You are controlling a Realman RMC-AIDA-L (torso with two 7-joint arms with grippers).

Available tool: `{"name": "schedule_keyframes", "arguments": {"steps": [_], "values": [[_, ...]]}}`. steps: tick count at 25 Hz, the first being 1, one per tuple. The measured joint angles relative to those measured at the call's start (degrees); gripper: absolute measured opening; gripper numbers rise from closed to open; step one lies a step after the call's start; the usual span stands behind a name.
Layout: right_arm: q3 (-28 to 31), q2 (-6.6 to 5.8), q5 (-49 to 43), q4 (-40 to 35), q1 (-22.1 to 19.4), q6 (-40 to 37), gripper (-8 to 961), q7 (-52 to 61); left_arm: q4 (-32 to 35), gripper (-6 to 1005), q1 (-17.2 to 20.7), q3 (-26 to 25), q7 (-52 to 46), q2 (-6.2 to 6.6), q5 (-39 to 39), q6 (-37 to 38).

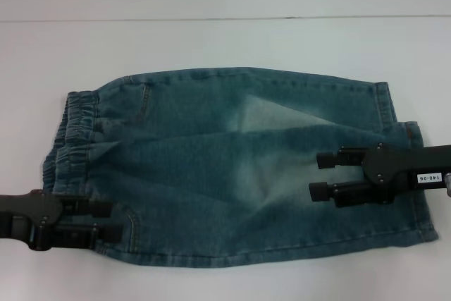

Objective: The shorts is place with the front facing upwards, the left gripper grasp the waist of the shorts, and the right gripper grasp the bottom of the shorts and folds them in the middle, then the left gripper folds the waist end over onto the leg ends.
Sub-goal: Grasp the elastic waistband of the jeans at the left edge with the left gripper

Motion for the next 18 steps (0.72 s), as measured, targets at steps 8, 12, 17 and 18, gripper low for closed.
{"name": "schedule_keyframes", "arguments": {"steps": [8, 12, 17, 18], "values": [[0.00, -0.02, 0.00, 0.00, 0.08, 0.15, 896, -0.01, 0.00, 749, 0.00, 0.00, -0.12, -0.04, 0.04, -0.50], [0.00, -0.02, 0.00, 0.00, 0.09, 0.17, 895, -0.01, 0.17, 742, 0.06, -0.23, -0.47, 0.13, 0.06, -0.74], [0.00, 0.02, 0.00, 0.00, 0.10, 0.32, 895, -0.06, 1.39, 734, 0.45, -2.34, -3.22, 1.26, 1.79, -3.59], [0.00, 0.08, 0.00, 0.00, 0.10, 0.46, 895, -0.08, 1.52, 732, 0.46, -3.16, -3.33, 1.43, 3.08, -4.49]]}}
